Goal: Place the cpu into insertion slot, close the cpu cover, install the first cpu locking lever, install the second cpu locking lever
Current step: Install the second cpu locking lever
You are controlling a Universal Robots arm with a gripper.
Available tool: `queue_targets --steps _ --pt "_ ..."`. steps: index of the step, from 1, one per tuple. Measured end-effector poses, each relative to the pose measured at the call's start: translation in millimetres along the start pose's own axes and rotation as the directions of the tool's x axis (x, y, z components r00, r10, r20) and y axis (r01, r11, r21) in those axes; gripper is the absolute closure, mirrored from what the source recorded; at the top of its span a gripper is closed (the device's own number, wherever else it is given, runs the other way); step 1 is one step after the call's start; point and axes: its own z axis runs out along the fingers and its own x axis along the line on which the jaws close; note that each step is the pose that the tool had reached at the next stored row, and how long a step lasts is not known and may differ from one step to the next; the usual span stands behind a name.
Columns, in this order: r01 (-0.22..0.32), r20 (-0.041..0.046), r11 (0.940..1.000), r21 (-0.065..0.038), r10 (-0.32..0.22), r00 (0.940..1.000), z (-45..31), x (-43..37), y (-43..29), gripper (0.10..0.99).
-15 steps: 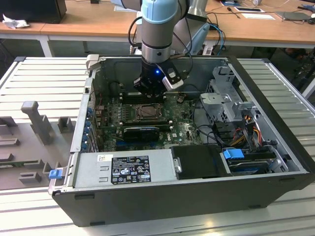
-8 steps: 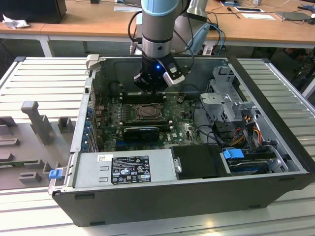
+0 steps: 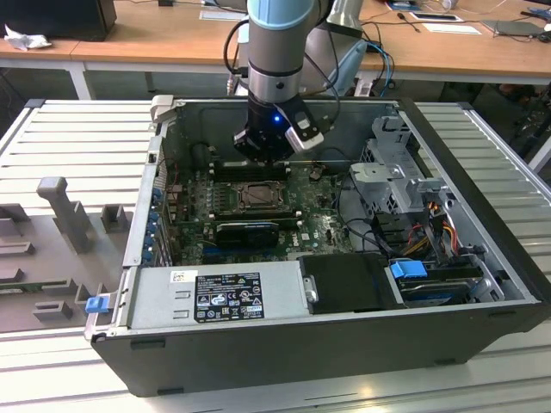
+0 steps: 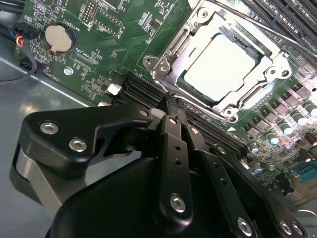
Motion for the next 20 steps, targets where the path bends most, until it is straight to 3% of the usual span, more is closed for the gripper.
queue_targets --steps 6,8,12,17,20 --pt "0.000 -0.0001 1.0000 0.000 0.000 1.0000 -3.5 0.3 -4.5 0.980" --pt "0.000 0.0000 1.0000 0.000 0.000 1.0000 -8.9 0.1 -4.0 0.980" --pt "0.000 -0.0001 1.0000 0.000 0.000 1.0000 -29.8 -0.4 -1.8 0.980" --pt "0.000 -0.0026 1.0000 0.000 0.000 1.0000 -30.8 1.5 -25.5 0.980" --pt "-0.001 -0.0103 1.0000 0.001 0.001 0.9999 -31.5 2.4 -39.6 0.980"
